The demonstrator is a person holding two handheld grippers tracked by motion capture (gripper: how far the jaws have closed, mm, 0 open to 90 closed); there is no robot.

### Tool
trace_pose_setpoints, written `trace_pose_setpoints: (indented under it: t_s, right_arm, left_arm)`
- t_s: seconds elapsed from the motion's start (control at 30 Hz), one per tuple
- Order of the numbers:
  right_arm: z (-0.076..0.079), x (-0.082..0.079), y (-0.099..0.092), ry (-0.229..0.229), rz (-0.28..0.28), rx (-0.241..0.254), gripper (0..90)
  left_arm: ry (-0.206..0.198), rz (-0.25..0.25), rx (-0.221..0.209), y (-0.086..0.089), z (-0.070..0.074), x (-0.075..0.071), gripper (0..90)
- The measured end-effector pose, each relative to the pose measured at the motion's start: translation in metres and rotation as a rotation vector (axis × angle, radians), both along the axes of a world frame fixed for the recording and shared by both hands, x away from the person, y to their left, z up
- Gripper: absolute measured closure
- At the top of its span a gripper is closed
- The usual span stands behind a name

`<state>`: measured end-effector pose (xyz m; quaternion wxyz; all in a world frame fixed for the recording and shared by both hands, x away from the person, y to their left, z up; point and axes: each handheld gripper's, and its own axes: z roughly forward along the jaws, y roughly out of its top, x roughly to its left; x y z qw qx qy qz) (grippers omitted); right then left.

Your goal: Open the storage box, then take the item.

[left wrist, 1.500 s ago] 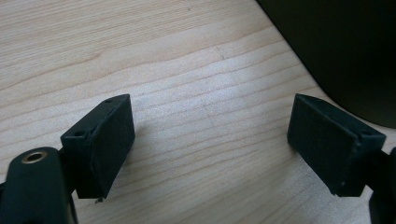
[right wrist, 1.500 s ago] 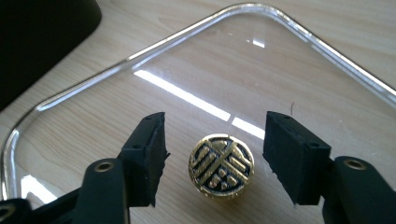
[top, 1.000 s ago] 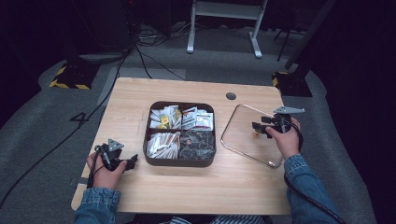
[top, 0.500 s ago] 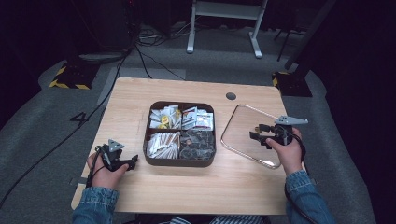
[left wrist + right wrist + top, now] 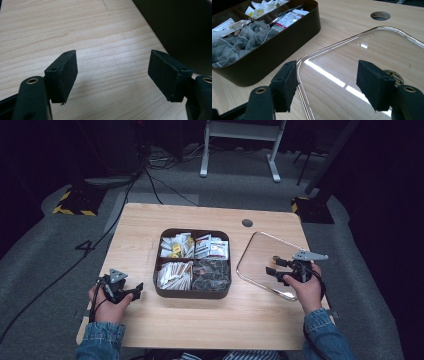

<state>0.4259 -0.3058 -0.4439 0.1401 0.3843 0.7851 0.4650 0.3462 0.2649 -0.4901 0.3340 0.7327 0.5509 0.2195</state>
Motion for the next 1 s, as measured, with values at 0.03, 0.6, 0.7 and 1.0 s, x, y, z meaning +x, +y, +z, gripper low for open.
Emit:
trace_pose_setpoints:
  t_s: [0.03, 0.6, 0.7, 1.0]
  right_arm:
    - [0.0, 0.0, 0.0, 0.0, 0.0, 0.0, 34.2]
    - [-0.008, -0.017, 0.001, 0.024, 0.027, 0.023, 33.0]
    - [-0.007, -0.02, 0.0, 0.022, 0.021, 0.035, 34.2]
    - [-0.007, -0.033, -0.008, -0.019, 0.009, 0.01, 44.8]
  left_arm:
    - [0.0, 0.0, 0.0, 0.0, 0.0, 0.0, 24.8]
    - [-0.145, -0.067, -0.112, -0.031, 0.048, 0.013, 39.0]
    - [-0.148, -0.11, -0.144, -0.039, 0.051, 0.015, 39.5]
    - [-0.114, -0.211, -0.084, -0.067, 0.051, 0.025, 44.3]
